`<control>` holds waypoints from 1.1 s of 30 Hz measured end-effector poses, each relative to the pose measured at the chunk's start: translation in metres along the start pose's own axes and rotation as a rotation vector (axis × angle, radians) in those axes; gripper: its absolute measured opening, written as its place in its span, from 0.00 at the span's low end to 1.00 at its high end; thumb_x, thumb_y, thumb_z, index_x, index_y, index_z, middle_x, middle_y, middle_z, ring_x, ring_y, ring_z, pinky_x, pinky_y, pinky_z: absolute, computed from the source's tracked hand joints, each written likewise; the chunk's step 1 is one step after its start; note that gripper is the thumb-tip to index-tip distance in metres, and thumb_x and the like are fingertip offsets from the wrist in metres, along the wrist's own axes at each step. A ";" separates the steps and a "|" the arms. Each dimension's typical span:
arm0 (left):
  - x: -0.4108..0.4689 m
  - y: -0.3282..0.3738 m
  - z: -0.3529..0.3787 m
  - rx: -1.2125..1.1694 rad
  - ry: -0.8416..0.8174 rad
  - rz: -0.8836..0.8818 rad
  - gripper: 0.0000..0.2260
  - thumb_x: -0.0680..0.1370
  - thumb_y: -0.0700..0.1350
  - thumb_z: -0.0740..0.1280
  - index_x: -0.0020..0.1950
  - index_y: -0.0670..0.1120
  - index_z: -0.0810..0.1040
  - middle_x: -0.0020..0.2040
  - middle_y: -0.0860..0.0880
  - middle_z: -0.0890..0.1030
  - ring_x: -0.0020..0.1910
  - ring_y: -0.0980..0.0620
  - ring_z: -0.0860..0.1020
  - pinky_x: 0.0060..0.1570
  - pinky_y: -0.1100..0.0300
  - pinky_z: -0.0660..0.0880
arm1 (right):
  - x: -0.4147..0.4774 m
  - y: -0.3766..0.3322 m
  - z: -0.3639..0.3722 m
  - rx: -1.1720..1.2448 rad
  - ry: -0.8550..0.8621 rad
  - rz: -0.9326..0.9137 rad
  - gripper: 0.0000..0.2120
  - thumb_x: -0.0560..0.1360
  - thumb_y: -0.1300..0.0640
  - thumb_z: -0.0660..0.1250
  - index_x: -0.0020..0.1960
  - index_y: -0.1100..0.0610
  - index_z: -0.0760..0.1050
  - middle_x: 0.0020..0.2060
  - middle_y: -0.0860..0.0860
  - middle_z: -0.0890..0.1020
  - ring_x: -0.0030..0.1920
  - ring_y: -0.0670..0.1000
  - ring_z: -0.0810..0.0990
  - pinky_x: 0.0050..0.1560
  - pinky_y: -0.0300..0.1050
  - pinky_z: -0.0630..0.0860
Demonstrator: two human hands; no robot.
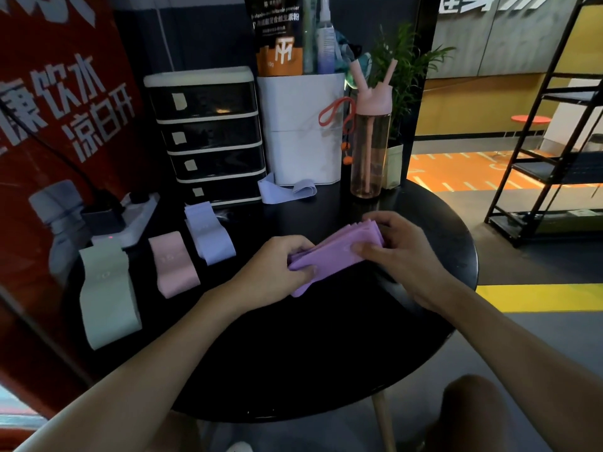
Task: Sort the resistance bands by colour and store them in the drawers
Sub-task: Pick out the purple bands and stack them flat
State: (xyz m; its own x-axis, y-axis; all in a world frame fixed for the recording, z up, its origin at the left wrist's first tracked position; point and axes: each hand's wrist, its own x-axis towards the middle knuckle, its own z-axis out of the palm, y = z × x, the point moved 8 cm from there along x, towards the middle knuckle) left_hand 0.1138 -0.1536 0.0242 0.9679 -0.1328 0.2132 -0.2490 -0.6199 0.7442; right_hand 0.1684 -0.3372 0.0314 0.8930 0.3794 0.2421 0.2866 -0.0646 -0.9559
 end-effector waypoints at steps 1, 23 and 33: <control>0.001 0.001 -0.004 -0.023 0.023 0.001 0.09 0.76 0.38 0.71 0.55 0.46 0.81 0.48 0.49 0.84 0.49 0.51 0.83 0.53 0.52 0.79 | 0.003 -0.009 0.003 -0.041 0.011 -0.050 0.23 0.70 0.65 0.75 0.62 0.54 0.73 0.53 0.50 0.82 0.52 0.47 0.83 0.53 0.47 0.82; 0.028 0.023 -0.093 -0.111 0.115 0.086 0.09 0.76 0.35 0.71 0.56 0.43 0.82 0.50 0.39 0.85 0.49 0.41 0.83 0.57 0.45 0.79 | 0.040 -0.034 0.092 0.074 -0.198 -0.024 0.37 0.70 0.66 0.75 0.72 0.53 0.59 0.47 0.50 0.85 0.50 0.49 0.85 0.50 0.45 0.82; 0.077 -0.051 -0.156 -0.290 0.302 -0.196 0.07 0.78 0.34 0.69 0.56 0.39 0.80 0.54 0.36 0.83 0.48 0.47 0.84 0.48 0.57 0.83 | 0.091 0.036 0.135 -0.014 -0.124 0.132 0.27 0.72 0.61 0.74 0.62 0.52 0.62 0.52 0.57 0.79 0.49 0.53 0.82 0.51 0.49 0.80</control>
State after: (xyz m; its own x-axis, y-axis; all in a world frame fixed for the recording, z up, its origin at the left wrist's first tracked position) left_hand 0.1959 -0.0117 0.1011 0.9553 0.2232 0.1938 -0.1029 -0.3633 0.9260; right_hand 0.2134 -0.1800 -0.0032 0.8739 0.4774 0.0916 0.1755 -0.1342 -0.9753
